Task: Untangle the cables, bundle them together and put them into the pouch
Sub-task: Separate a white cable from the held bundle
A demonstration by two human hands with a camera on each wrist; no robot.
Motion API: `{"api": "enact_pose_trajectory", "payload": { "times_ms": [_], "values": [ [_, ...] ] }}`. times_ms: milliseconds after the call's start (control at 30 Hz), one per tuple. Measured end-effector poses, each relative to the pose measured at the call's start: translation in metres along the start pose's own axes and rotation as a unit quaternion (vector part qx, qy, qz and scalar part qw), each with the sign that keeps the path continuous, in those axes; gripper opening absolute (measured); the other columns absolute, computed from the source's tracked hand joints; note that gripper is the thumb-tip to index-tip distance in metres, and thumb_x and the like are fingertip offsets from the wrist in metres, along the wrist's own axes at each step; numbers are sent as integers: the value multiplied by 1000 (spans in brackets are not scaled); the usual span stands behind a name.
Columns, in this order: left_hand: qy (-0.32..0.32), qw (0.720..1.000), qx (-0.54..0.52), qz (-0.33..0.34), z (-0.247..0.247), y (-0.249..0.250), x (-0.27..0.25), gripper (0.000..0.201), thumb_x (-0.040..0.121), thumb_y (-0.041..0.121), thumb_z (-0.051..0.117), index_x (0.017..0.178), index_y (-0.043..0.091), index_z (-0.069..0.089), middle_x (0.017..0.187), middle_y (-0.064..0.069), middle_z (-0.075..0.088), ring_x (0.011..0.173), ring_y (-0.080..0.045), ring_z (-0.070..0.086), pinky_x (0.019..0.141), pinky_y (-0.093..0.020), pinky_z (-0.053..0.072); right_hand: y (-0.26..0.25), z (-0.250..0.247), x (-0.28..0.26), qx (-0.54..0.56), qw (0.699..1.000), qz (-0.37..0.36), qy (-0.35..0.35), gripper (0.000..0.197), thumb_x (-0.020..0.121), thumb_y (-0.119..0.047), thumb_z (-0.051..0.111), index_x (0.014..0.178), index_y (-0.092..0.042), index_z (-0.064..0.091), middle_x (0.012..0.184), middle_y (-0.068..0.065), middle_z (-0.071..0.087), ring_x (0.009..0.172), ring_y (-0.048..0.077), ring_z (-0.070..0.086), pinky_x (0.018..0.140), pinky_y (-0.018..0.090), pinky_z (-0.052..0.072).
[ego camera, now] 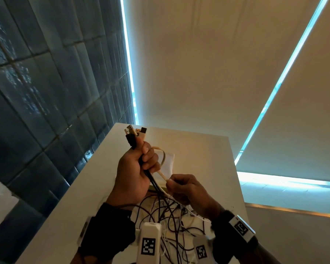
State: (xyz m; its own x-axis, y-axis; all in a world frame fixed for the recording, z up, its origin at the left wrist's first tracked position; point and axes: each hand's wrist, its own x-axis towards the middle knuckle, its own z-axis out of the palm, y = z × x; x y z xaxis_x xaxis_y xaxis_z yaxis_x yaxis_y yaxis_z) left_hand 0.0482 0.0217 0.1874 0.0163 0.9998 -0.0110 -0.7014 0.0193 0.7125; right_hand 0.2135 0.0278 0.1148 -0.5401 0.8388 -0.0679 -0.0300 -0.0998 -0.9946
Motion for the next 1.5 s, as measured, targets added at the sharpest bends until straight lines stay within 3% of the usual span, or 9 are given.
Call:
{"api": "enact_pose_trajectory", "payload": {
  "times_ms": [167, 367, 633, 900, 1167, 1267, 1333, 1400, 1500],
  "values": [
    [-6, 999, 32, 7, -4, 15, 0, 40, 98, 31, 40, 61, 16, 45, 52, 5, 30, 42, -7, 23, 40, -21, 24, 33, -5, 5, -44, 998, 20, 36, 37, 96, -25, 54, 95, 12, 63, 82, 24, 59, 75, 19, 53, 69, 23, 41],
    [13, 998, 66, 6, -6, 18, -4, 46, 101, 33, 35, 60, 16, 46, 51, 5, 29, 41, -6, 22, 42, -23, 16, 56, -5, 9, -54, 995, 51, 68, 38, 92, -34, 59, 89, 3, 65, 82, 23, 53, 80, 27, 45, 74, 40, 35],
    [39, 995, 86, 13, -12, 21, -9, 45, 101, 34, 36, 61, 16, 45, 50, 5, 29, 42, -7, 22, 46, -26, 14, 63, -6, 8, -98, 991, 63, 70, 30, 99, -20, 53, 80, 1, 64, 57, -5, 47, 50, 6, 38, 48, 17, 31],
    [28, 983, 179, 5, -12, 18, -14, 38, 101, 29, 32, 70, 10, 42, 64, -12, 65, 65, -27, 67, 64, -34, 57, 52, -69, -40, -248, 949, -4, 194, 34, 95, -5, 55, 63, -17, 59, 52, -11, 51, 51, 0, 44, 54, 12, 37],
    [-16, 976, 218, 11, -5, 31, -15, 36, 89, 38, 40, 70, 8, 43, 64, -18, 67, 75, -36, 70, 76, -41, 58, 59, -145, -158, -331, 876, 112, 333, 42, 89, 4, 60, 55, -21, 62, 44, 2, 46, 42, 4, 39, 47, 18, 32],
    [-32, 993, 112, -1, 12, 15, -13, 38, 96, 35, 40, 65, 12, 42, 50, -2, 35, 45, -17, 40, 52, -31, 50, 59, -147, -178, -367, 864, 239, 250, 34, 85, -21, 72, 51, -28, 69, 46, -1, 56, 44, 8, 52, 51, 17, 39],
    [-61, 996, 64, -22, 22, 9, -11, 41, 99, 35, 38, 64, 14, 43, 53, 2, 23, 45, -11, 23, 42, -24, 33, 56, -143, -181, -432, 834, 292, 179, 46, 53, -87, 59, 50, -42, 67, 58, -16, 65, 69, 9, 65, 63, 14, 43],
    [-115, 991, 43, -50, 34, 4, -10, 37, 98, 37, 40, 69, 15, 45, 56, 2, 22, 47, -10, 21, 43, -23, 27, 35, -130, -171, -458, 842, 199, 203, 70, 40, -104, 25, 69, -54, 64, 82, -34, 61, 88, 1, 62, 74, 14, 40],
    [-200, 975, 6, -98, 54, -10, -13, 31, 95, 36, 39, 79, 12, 50, 61, 2, 28, 52, -10, 27, 50, -24, 30, -26, -68, -125, -331, 910, 1, 250, 66, 65, -89, 35, 114, -52, 58, 118, -38, 54, 115, -12, 49, 87, 11, 36]
  ]
}}
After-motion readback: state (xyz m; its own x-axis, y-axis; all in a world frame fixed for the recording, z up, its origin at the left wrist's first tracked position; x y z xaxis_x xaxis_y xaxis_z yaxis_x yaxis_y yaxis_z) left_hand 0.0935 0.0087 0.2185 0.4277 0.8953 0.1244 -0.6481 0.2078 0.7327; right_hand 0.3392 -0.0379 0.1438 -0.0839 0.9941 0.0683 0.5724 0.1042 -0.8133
